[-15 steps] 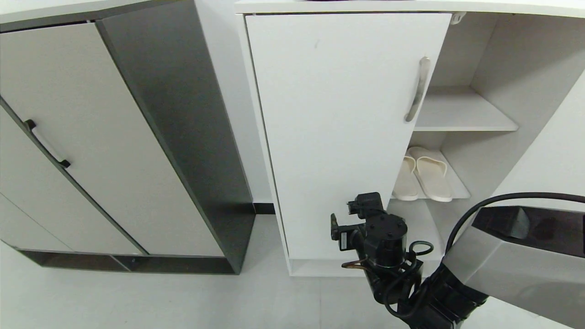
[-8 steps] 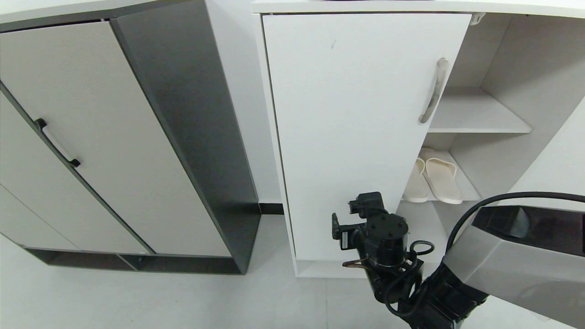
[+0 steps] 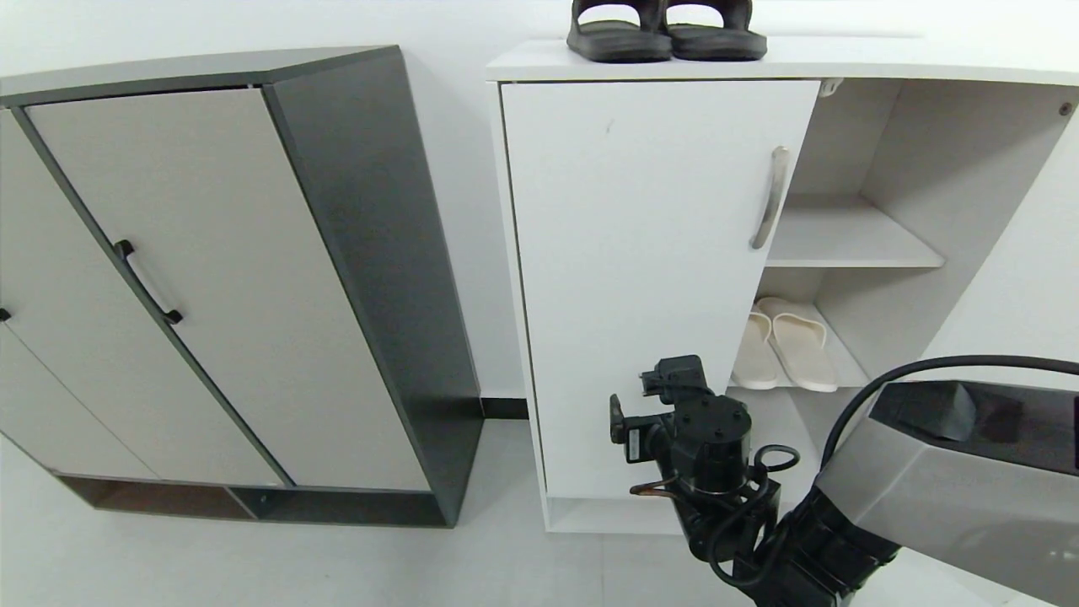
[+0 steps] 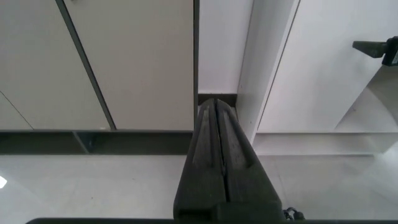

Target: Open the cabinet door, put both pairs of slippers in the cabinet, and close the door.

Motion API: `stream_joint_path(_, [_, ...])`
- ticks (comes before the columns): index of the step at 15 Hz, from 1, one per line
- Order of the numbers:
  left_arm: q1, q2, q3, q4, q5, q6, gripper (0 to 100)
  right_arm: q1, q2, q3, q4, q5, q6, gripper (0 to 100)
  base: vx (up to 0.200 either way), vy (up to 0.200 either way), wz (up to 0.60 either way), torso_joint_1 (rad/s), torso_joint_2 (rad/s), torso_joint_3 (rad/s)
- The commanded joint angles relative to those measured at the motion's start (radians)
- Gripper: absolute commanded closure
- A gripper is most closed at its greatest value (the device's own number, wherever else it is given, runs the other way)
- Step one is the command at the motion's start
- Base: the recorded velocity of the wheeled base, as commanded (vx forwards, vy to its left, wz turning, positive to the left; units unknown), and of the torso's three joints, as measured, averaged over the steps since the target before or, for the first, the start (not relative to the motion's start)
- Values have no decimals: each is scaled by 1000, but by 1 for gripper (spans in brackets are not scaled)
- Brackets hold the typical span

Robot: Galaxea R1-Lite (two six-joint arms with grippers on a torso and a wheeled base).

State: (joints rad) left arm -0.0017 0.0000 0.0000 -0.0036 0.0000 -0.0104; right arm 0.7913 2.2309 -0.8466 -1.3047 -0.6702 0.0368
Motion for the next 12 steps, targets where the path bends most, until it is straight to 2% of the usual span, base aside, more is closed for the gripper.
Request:
stream_joint_path(1, [0, 2, 0, 1, 0, 0, 100, 0, 1, 0, -1, 0, 0, 0, 0, 0, 0, 2, 7, 198])
stream_joint_path(4, [0, 2, 0, 1, 3, -2, 100, -3, -4, 20, -2, 0, -2, 0, 0, 0, 0, -2, 1, 183])
stream_joint_path(9, [0, 2, 0, 1, 3, -2, 100, -41, 4, 110, -139, 72, -64, 0, 0, 0, 0, 0, 0, 10])
stream_joint_path(12, [0, 2, 0, -1, 3, -2, 100, -41, 12, 118, -153, 89, -84, 0, 0, 0, 0, 0, 0, 0])
